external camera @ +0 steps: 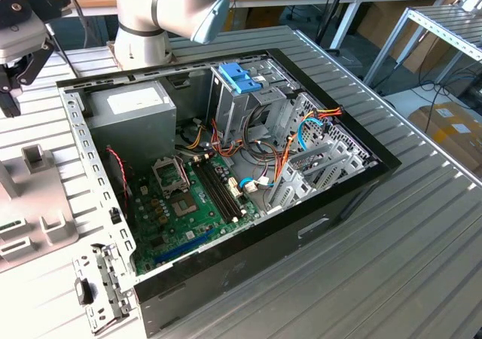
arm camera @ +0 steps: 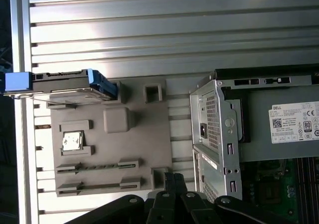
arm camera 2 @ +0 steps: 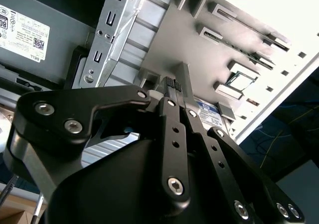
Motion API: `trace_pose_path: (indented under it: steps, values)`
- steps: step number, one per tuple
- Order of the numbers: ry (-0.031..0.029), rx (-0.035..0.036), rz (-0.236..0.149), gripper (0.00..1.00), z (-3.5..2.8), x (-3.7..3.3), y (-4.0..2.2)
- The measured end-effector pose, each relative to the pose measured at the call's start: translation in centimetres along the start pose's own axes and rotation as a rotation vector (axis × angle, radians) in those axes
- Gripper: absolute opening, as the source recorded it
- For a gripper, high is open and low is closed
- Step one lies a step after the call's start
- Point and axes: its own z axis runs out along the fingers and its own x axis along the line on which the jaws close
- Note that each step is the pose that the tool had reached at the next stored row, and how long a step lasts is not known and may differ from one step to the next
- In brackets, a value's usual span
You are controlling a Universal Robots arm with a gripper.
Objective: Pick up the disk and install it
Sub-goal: 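Reach for the disk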
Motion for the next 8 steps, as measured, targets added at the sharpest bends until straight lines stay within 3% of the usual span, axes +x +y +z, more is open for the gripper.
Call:
trace_pose_path:
  steps: [8]
  values:
    - [0.0000, -0.0001, 0.000, 0.11, 0.02, 0.19, -0.02]
